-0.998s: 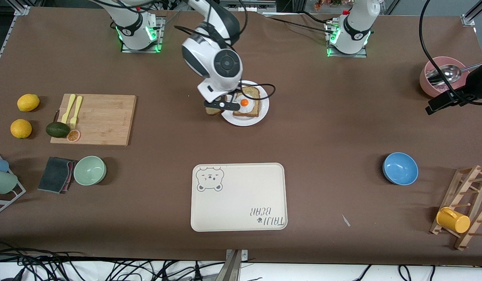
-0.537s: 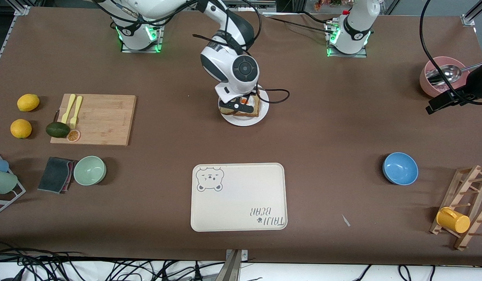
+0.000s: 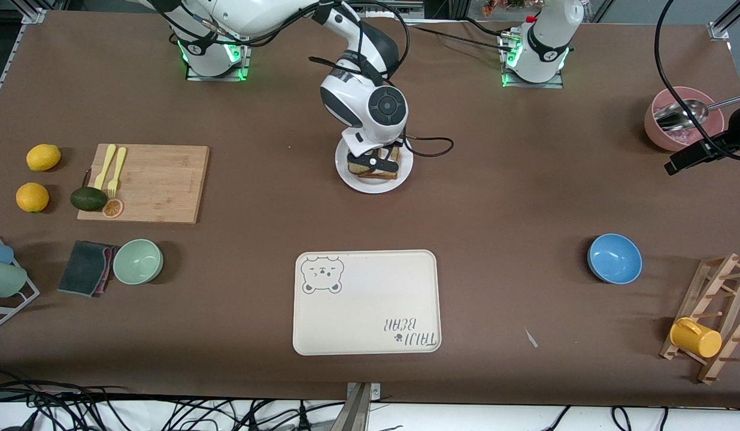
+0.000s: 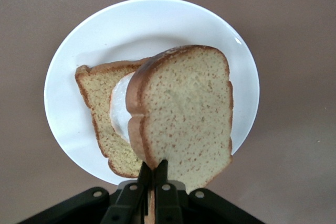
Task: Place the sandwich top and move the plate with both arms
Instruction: 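Lower the bread onto the egg toast and open the right gripper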
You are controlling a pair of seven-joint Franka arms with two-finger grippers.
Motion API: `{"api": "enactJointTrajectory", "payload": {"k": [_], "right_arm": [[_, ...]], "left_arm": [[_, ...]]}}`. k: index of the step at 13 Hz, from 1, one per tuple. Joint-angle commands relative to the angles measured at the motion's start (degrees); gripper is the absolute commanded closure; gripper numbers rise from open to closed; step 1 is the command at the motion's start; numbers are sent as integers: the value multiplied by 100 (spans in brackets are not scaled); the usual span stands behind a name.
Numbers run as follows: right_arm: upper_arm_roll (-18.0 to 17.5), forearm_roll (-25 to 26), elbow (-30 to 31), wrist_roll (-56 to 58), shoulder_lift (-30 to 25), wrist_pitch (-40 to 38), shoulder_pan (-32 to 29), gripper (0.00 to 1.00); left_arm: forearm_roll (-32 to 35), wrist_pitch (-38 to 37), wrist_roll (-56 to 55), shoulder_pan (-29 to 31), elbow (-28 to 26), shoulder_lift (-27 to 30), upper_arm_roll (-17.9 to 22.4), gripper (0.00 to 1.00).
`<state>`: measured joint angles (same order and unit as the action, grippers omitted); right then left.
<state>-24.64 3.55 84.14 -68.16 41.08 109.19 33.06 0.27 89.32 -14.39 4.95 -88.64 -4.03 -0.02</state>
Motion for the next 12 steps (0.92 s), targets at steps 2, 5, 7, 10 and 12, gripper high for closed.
{"api": "enactJointTrajectory", "payload": {"k": [2,5,7,10,12], "right_arm": [[3,129,-214,-180,216,111,209,100],[3,120,-214,-189,216,111,218,100],[12,120,-205,-197,216,120,209,100],[12,120,-205,-197,216,67,209,80],[12,111,-205,-424,216,102,209,20]], "left_arm": [[43,-91,-2,15,31,-45,-33,0],[43,-91,15,15,13,-63,-33,0],[43,-91,15,15,-4,-63,-33,0],[-27,-178,33,6,5,-115,-42,0],[-45,-178,24,6,5,-124,-51,0]]}}
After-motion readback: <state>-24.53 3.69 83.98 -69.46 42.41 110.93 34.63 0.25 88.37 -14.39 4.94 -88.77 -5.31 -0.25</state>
